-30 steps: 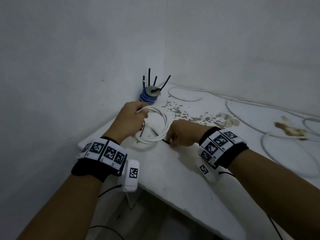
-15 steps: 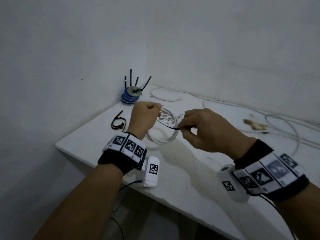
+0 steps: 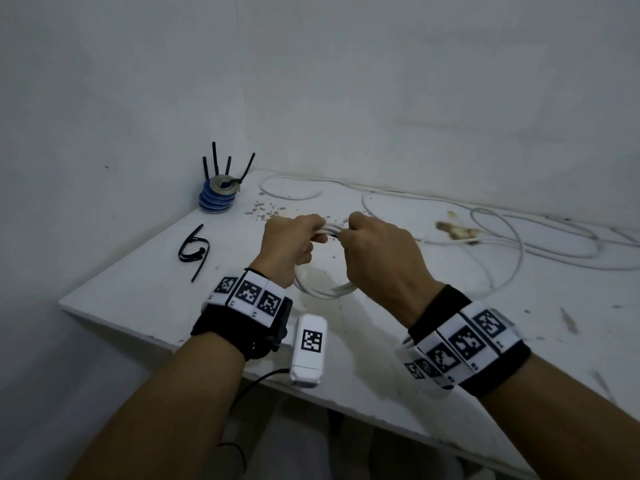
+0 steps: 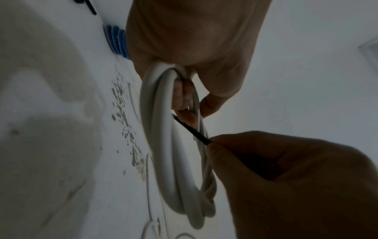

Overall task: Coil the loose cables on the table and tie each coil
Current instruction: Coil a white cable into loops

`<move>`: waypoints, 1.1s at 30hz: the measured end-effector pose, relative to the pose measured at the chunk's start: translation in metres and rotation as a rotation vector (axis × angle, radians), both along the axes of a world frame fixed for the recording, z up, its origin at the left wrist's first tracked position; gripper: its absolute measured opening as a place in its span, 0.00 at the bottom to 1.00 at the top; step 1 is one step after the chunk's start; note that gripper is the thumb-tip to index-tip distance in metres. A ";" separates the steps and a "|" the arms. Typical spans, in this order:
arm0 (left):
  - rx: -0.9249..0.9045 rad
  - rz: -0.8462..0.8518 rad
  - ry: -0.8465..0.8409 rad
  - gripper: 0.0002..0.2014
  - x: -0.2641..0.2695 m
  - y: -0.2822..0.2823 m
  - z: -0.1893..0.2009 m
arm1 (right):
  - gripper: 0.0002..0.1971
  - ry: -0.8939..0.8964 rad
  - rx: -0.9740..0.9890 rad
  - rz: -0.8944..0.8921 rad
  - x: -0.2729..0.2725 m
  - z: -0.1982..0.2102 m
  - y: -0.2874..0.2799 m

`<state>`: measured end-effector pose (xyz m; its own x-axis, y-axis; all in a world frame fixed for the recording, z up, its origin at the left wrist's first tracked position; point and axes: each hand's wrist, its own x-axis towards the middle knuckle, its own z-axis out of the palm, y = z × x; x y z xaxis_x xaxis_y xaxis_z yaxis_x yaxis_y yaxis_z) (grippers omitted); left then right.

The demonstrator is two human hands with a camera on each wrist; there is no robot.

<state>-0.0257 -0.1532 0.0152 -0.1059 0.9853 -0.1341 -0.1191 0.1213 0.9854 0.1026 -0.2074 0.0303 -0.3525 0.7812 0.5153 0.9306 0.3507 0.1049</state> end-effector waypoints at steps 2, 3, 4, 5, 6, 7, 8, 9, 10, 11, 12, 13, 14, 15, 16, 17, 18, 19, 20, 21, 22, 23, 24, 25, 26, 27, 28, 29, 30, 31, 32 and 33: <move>-0.032 -0.023 -0.032 0.05 0.001 -0.001 0.000 | 0.15 0.017 0.022 -0.024 0.002 -0.002 -0.001; -0.037 -0.031 -0.038 0.05 0.002 -0.001 0.000 | 0.15 0.033 0.034 -0.033 0.002 -0.003 -0.001; -0.036 -0.039 -0.035 0.05 0.004 -0.001 0.001 | 0.15 0.047 0.047 -0.033 0.003 -0.004 -0.001; -0.029 -0.044 -0.025 0.05 0.005 -0.002 0.003 | 0.15 0.057 0.056 -0.024 0.003 -0.005 -0.001; -0.016 -0.047 -0.011 0.05 0.006 -0.003 0.005 | 0.15 0.063 0.061 -0.011 0.003 -0.007 0.000; 0.002 -0.049 0.003 0.06 0.007 -0.003 0.006 | 0.14 0.070 0.055 0.000 0.003 -0.009 0.001; 0.023 -0.054 0.015 0.06 0.007 -0.002 0.007 | 0.13 0.065 0.046 0.007 0.003 -0.009 0.001; 0.044 -0.060 0.023 0.06 0.007 -0.002 0.007 | 0.11 0.059 0.036 0.006 0.004 -0.010 0.001; 0.063 -0.065 0.037 0.07 0.006 -0.001 0.007 | 0.08 0.070 0.005 0.003 0.005 -0.012 0.001; 0.080 -0.068 0.064 0.07 0.005 0.000 0.006 | 0.04 0.108 -0.036 0.001 0.009 -0.012 0.003; 0.097 -0.068 0.104 0.07 0.003 0.001 0.006 | 0.03 0.153 -0.114 0.002 0.013 -0.010 0.004; 0.115 -0.066 0.151 0.07 0.002 0.002 0.006 | 0.05 0.210 -0.179 0.019 0.017 -0.006 0.004; 0.134 -0.061 0.196 0.07 0.000 0.003 0.005 | 0.06 0.260 -0.216 0.039 0.022 -0.002 0.003; 0.154 -0.057 0.233 0.06 -0.001 0.003 0.005 | 0.06 0.289 -0.233 0.053 0.026 0.002 0.003; 0.174 -0.056 0.266 0.06 -0.002 0.004 0.005 | 0.08 0.309 -0.249 0.063 0.030 0.006 0.003; 0.194 -0.059 0.298 0.06 -0.003 0.004 0.004 | 0.10 0.339 -0.283 0.072 0.034 0.010 0.003; 0.215 -0.066 0.329 0.06 -0.003 0.004 0.003 | 0.11 0.386 -0.325 0.089 0.037 0.014 0.003; 0.240 -0.076 0.364 0.06 -0.003 0.004 0.001 | 0.12 0.452 -0.362 0.109 0.040 0.016 0.003; 0.267 -0.089 0.399 0.06 -0.003 0.003 0.000 | 0.13 0.549 -0.387 0.133 0.041 0.018 0.004; 0.292 -0.102 0.428 0.06 -0.003 0.003 -0.001 | 0.14 0.685 -0.405 0.162 0.042 0.019 0.003; 0.317 -0.110 0.444 0.07 -0.002 0.001 -0.002 | 0.17 0.852 -0.417 0.191 0.042 0.018 0.003; 0.344 -0.114 0.459 0.07 -0.001 -0.001 -0.001 | 0.20 1.015 -0.412 0.201 0.041 0.017 0.003; 0.372 -0.118 0.481 0.07 0.001 -0.002 -0.001 | 0.23 1.159 -0.394 0.191 0.040 0.014 0.003; 0.402 -0.126 0.514 0.08 0.002 -0.005 0.000 | 0.24 1.287 -0.380 0.178 0.038 0.012 0.003; 0.432 -0.137 0.555 0.08 0.004 -0.007 0.002 | 0.24 1.414 -0.377 0.177 0.036 0.009 0.003; 0.461 -0.146 0.596 0.09 0.005 -0.010 0.003 | 0.23 1.536 -0.382 0.185 0.035 0.008 0.003; 0.488 -0.149 0.628 0.09 0.006 -0.012 0.005 | 0.21 1.637 -0.393 0.196 0.033 0.007 0.003; 0.508 -0.146 0.653 0.09 0.006 -0.013 0.007 | 0.18 1.706 -0.407 0.202 0.033 0.007 0.003; 0.522 -0.138 0.671 0.10 0.006 -0.014 0.008 | 0.16 1.745 -0.419 0.205 0.032 0.007 0.002; 0.529 -0.132 0.682 0.10 0.005 -0.014 0.009 | 0.15 1.762 -0.422 0.204 0.031 0.007 0.002; 0.532 -0.131 0.690 0.10 0.005 -0.014 0.009 | 0.13 1.763 -0.413 0.200 0.031 0.007 0.002; 0.536 -0.135 0.701 0.10 0.005 -0.015 0.010 | 0.12 1.755 -0.398 0.197 0.030 0.006 0.002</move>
<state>-0.0203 -0.1681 0.0247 0.1308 0.9071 0.4001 0.5147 -0.4070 0.7546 0.1327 -0.2055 0.0366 0.2438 0.9561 0.1626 -0.1990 0.2134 -0.9565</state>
